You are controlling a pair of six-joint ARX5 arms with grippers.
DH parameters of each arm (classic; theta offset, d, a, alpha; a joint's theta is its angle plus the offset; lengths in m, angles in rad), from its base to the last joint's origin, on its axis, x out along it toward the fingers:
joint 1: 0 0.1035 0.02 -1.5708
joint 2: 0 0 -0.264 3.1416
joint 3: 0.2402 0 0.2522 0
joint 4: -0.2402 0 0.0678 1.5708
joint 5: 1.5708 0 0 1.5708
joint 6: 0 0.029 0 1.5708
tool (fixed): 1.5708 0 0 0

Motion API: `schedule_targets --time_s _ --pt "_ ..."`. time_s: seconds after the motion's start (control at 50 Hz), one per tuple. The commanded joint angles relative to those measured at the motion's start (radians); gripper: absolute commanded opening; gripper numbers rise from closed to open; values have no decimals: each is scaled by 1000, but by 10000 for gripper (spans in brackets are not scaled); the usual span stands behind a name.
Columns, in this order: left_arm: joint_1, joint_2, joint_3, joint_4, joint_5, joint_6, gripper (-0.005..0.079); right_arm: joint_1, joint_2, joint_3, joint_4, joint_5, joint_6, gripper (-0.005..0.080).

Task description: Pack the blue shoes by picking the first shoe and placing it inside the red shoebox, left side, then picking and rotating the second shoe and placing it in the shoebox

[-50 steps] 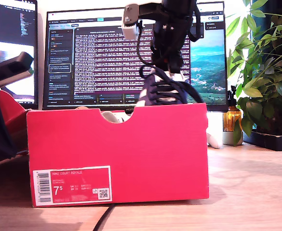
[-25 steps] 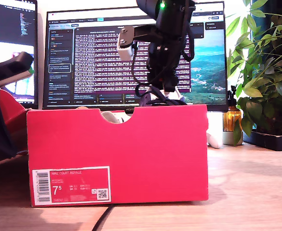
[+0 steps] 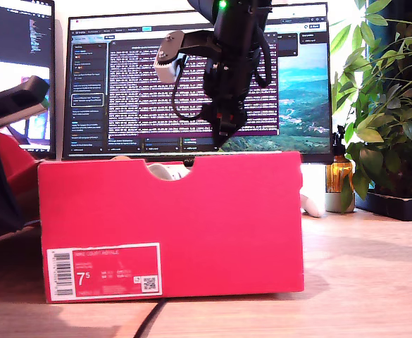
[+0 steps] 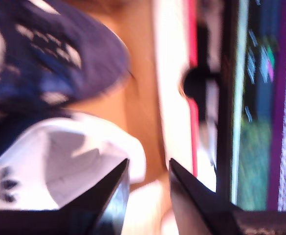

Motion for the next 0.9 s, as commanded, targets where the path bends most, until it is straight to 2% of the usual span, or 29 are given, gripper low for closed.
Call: schedule_targets --time_s 0.0,0.08,0.1,0.14,0.18,0.36,0.58,0.76,0.88 --pt "-3 10 11 7 -5 4 -19 6 16 23 2 23 66 167" --pt "-3 10 11 7 -5 4 -19 10 10 24 -8 34 139 -10" --pt "-3 10 11 7 -5 4 -19 11 9 25 -11 34 159 -21" --pt "-3 10 11 7 -5 4 -19 15 4 27 -19 34 171 -9" --pt "-3 10 11 7 -5 4 -19 22 -1 28 -21 33 267 -13" --pt "-3 10 11 7 -5 4 -19 51 -49 28 -40 33 472 -13" --pt "-3 10 11 9 -5 4 -19 59 -127 28 -96 31 625 -13" --pt "-3 10 11 7 -3 3 -19 49 -189 28 -144 26 681 -13" --pt "-3 8 11 7 28 -4 -19 47 -219 28 -180 26 750 -13"
